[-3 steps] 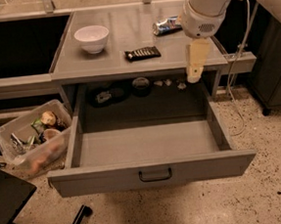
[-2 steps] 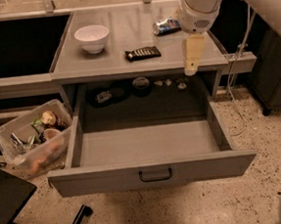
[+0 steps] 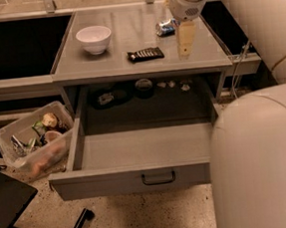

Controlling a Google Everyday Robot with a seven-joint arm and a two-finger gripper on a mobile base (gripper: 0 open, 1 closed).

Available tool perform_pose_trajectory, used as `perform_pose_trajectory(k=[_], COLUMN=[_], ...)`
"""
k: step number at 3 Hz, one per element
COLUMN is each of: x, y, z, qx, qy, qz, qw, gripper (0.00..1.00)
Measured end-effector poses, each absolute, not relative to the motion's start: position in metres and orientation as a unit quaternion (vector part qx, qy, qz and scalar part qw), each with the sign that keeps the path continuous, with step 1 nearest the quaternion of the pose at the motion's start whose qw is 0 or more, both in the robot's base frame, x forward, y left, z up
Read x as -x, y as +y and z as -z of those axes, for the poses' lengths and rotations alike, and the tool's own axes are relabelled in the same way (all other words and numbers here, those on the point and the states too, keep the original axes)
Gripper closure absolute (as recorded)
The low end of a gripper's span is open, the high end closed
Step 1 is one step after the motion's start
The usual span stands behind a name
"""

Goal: Place rxbar chocolate into top drawer

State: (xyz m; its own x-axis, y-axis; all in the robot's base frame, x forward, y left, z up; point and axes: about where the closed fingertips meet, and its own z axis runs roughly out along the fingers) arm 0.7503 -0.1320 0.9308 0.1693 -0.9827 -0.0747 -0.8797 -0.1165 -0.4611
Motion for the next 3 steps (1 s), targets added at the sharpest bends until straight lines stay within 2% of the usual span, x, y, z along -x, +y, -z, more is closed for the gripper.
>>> perform_pose_trajectory(k=[1, 3], x=[-0.772, -0.798], y=[-0.114, -0.052], z=[-0.924, -0.887], qx=[0.751, 0.773], qy=[0.613, 0.584], qz=[0.113, 0.037], qw=[0.219, 0.246], gripper=[0.0, 0.0])
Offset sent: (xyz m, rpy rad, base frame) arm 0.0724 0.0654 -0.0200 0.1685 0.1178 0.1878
